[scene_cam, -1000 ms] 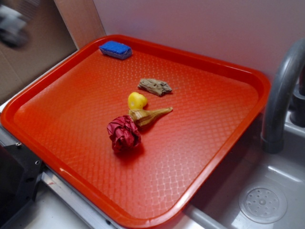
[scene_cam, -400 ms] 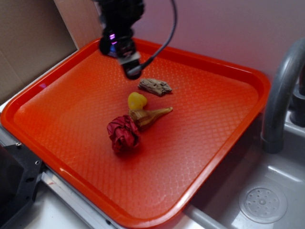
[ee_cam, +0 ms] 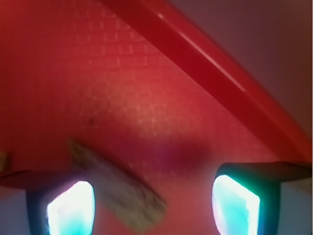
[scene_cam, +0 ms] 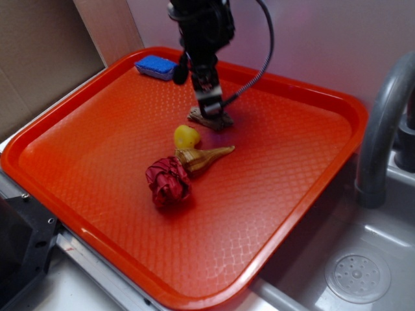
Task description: Grab the wood chip.
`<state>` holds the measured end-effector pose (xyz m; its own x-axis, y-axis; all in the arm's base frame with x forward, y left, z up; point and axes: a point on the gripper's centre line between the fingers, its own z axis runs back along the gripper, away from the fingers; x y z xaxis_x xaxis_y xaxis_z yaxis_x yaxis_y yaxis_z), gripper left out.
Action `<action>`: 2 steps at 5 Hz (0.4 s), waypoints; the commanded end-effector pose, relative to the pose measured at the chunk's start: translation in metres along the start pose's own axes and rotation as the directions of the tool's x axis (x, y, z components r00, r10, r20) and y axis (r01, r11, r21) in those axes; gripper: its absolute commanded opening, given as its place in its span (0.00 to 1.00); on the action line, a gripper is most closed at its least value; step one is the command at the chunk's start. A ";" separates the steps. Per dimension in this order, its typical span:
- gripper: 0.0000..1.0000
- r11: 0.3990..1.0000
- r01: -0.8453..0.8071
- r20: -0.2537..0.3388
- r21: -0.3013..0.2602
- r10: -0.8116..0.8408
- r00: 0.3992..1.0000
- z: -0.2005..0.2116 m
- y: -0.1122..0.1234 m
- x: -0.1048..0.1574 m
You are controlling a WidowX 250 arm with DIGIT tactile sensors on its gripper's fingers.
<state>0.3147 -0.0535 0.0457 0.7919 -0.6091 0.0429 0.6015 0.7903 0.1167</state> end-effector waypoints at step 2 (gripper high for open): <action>1.00 0.992 0.080 0.105 -0.098 -0.070 0.992 0.019 -0.027 -0.016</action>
<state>0.2820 -0.0557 0.0384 0.7442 -0.6634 0.0782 0.6659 0.7460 -0.0075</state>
